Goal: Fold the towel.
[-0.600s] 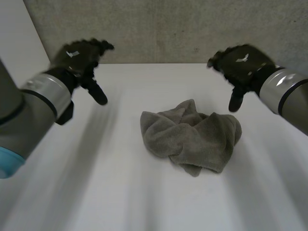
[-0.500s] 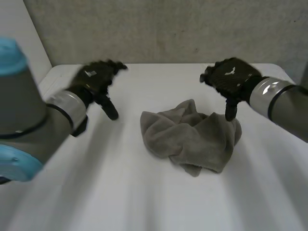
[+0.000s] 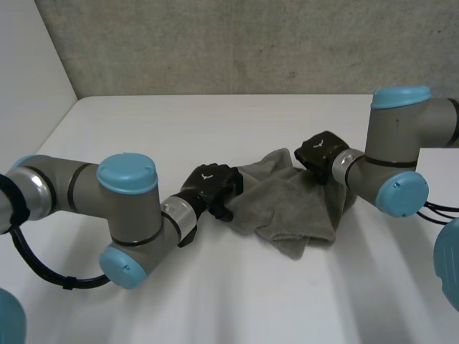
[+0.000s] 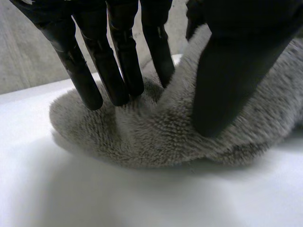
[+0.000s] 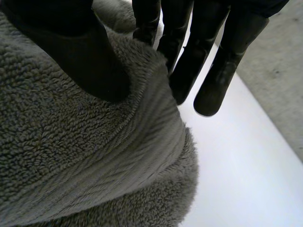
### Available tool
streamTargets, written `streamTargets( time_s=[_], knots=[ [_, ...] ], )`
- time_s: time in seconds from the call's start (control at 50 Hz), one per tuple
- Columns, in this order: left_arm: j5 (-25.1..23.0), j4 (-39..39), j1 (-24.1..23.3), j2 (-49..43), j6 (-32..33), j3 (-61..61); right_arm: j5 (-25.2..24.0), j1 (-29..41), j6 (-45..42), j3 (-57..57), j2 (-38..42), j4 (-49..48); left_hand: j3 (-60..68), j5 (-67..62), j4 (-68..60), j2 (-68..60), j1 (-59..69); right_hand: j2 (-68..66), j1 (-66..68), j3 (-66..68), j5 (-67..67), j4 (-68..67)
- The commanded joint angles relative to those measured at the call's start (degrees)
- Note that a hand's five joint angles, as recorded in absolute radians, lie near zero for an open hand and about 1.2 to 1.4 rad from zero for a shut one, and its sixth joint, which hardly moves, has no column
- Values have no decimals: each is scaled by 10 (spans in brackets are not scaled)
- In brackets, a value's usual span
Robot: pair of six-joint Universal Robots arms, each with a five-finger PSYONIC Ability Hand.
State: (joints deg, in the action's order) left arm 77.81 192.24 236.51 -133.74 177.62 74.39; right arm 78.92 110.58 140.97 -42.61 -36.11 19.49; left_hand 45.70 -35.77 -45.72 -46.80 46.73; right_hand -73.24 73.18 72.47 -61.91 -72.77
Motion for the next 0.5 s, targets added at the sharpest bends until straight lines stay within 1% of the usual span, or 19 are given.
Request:
streamTargets(
  time_s=[0.02, 0.06, 0.1, 0.12, 0.14, 0.16, 0.18, 0.2, 0.22, 0.24, 0.26, 0.3, 0.34, 0.38, 0.4, 0.42, 0.44, 0.48, 0.5],
  knots=[
    [6, 1, -5, -15, 4, -34, 5, 1, 41, 34, -57, -31, 343, -342, -343, -332, 333, -68, 68, 75, -81, -72],
    [8, 1, -5, -12, 5, -48, 5, 2, 74, 38, -78, -58, 343, -342, -343, -332, 333, -68, 68, 75, -81, -72],
    [18, 2, -6, -4, 6, -64, 4, 0, 160, 27, -136, -132, 343, -342, -343, -332, 333, -68, 68, 75, -81, -72],
    [36, 8, -6, 15, 9, -78, 4, 0, 161, 27, -136, -133, 343, -342, -343, -332, 333, -68, 68, 75, -81, -72],
    [64, 24, -5, 43, 11, -92, 8, -4, 206, 15, -167, -178, 343, -342, -343, -332, 333, -68, 68, 75, -81, -72],
    [65, 24, -5, 44, 11, -92, 14, -8, 251, -13, -200, -223, 343, -342, -343, -332, 333, -68, 68, 75, -81, -72],
    [99, 60, -2, 80, 11, -97, 14, -8, 251, -13, -201, -223, 343, -342, -343, -332, 333, -68, 68, 75, -81, -72],
    [131, 108, 4, 115, 10, -92, 24, -10, 288, -43, -231, -263, 343, -342, -343, -332, 333, -68, 68, 75, -81, -72],
    [132, 109, 4, 116, 10, -92, 32, -12, 321, -72, -263, -297, 343, -342, -343, -332, 333, -68, 68, 75, -81, -72],
    [156, 164, 6, 154, 11, -79, 33, -12, 321, -72, -263, -298, 343, -342, -343, -332, 333, -68, 68, 75, -81, -72],
    [156, 164, 6, 154, 11, -79, 32, -21, 339, -101, -289, -316, 343, -342, -343, -332, 333, -68, 68, 75, -81, -72],
    [168, 246, 12, 221, 13, -30, 27, -30, 341, -124, -307, -316, 343, -342, -343, -332, 333, -68, 68, 75, -81, -72],
    [162, 266, 13, 245, 13, -1, 16, -34, 338, -147, -317, -310, 343, -342, -343, -332, 333, -68, 68, 75, -81, -72],
    [151, 266, 13, 261, 13, 30, -35, -35, 314, -196, -325, -286, 343, -342, -343, -332, 333, -68, 68, 75, -81, -72],
    [137, 260, 12, 270, 13, 60, -35, -35, 314, -196, -325, -285, 343, -342, -343, -332, 333, -68, 68, 75, -81, -72],
    [137, 260, 12, 270, 13, 60, -72, -36, 282, -222, -325, -265, 343, -342, -343, -332, 333, -68, 68, 75, -81, -72],
    [122, 250, 10, 272, 13, 92, -72, -36, 281, -222, -325, -265, 343, -342, -343, -332, 333, -68, 68, 75, -81, -72],
    [109, 238, 8, 271, 12, 126, -124, -33, 182, -278, -321, -234, 343, -342, -343, -332, 333, -68, 68, 75, -81, -72],
    [98, 227, 6, 269, 13, 160, -124, -33, 181, -279, -321, -234, 343, -342, -343, -332, 333, -68, 68, 75, -81, -72]
  ],
)
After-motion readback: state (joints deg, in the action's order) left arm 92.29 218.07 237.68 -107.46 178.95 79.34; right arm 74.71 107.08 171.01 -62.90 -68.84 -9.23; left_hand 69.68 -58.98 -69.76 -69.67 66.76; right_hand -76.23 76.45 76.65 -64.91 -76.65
